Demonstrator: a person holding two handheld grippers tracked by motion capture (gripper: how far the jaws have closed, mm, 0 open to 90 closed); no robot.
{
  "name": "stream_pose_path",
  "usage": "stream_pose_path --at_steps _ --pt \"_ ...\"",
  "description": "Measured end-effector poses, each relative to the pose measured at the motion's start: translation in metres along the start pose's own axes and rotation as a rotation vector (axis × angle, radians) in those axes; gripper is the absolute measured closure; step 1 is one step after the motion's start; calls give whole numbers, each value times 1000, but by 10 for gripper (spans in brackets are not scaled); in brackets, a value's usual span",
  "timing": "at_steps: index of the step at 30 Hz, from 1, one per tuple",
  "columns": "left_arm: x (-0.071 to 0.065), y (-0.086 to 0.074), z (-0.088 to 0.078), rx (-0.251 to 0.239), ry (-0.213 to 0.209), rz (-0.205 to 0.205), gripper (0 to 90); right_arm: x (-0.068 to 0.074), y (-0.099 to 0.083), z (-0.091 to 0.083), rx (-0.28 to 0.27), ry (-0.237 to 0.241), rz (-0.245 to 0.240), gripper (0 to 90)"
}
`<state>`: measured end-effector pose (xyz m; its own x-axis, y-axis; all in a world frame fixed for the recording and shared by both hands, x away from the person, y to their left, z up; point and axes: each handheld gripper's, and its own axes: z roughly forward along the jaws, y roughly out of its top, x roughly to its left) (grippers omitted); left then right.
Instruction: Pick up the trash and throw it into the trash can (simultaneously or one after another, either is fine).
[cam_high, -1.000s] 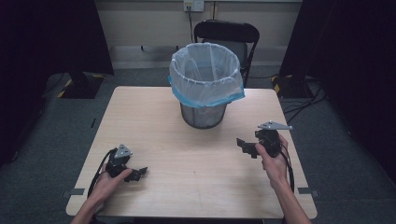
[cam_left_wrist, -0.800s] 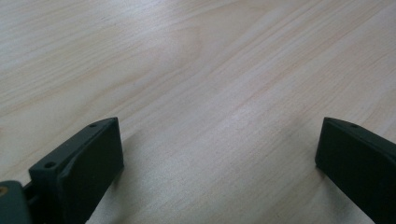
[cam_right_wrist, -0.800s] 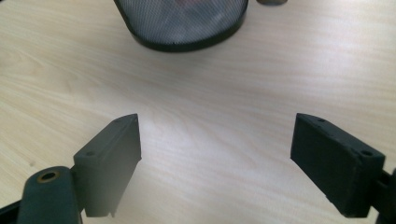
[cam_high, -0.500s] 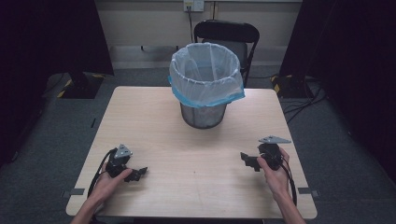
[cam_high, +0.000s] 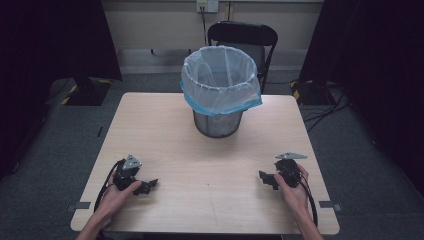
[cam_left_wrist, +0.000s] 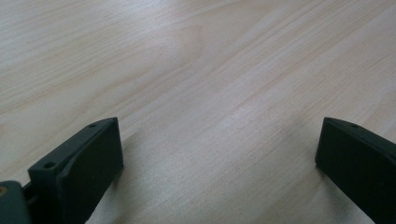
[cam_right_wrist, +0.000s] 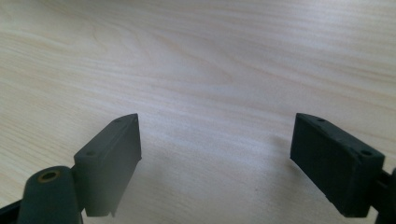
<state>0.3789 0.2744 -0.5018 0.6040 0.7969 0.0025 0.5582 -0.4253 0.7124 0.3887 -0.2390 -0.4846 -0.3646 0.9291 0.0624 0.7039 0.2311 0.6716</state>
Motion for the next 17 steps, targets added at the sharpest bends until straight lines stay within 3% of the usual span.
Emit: stream_pose_path --at_steps 5,7,10,13,17 --pt "0 0 0 0 0 2 4 2 -5 4 -6 -26 -15 155" --pt "0 0 0 0 1 1 4 7 -8 6 -22 -60 -57 134" --pt "0 0 0 1 3 5 4 6 -9 7 -36 -60 -55 132" --pt "0 0 0 1 3 6 4 5 -14 8 -83 -51 -60 113" --pt "0 0 0 1 2 6 4 5 -14 8 -84 -52 -62 113"
